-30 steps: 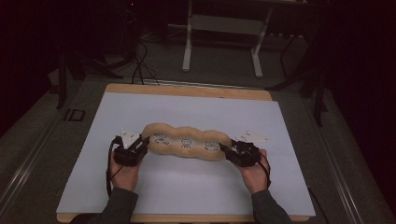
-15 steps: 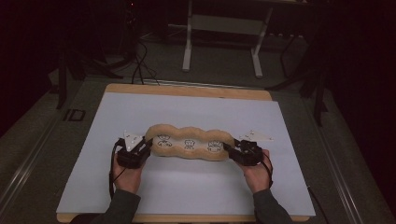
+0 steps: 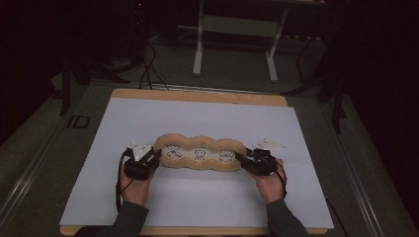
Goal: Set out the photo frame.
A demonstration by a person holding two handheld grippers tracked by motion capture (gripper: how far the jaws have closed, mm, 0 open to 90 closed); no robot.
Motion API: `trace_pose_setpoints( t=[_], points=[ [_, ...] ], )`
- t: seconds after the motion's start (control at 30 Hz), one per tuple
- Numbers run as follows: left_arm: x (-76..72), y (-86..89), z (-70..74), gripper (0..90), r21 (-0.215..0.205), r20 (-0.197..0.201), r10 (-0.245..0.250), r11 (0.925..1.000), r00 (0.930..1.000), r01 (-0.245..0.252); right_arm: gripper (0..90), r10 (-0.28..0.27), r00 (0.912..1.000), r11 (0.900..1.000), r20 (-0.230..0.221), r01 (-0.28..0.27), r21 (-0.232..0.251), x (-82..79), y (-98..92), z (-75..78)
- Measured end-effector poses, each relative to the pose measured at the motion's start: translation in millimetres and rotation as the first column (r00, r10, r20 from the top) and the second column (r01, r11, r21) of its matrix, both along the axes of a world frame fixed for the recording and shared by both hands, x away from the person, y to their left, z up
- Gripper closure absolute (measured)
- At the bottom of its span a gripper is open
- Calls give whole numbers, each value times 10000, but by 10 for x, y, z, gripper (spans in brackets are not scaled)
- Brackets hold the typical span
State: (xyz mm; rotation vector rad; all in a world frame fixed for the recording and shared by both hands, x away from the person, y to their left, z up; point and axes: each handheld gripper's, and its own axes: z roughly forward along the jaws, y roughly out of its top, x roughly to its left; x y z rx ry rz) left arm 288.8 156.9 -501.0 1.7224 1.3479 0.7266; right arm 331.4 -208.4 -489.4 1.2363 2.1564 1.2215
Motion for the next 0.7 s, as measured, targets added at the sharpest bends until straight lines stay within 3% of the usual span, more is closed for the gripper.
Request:
trace_pose_setpoints(
  t=[0.27,0.7],
  points=[
    [11,-29,-40,725,-107,-194,-93,9999,9998,91,599,-120,9997,9996,-208,125,263,17,-61,-50],
    [-9,-16,-64,725,-246,-411,-80,9997,9991,70,600,-99,9998,9992,-151,105,398,3,-66,-54]
  ],
)
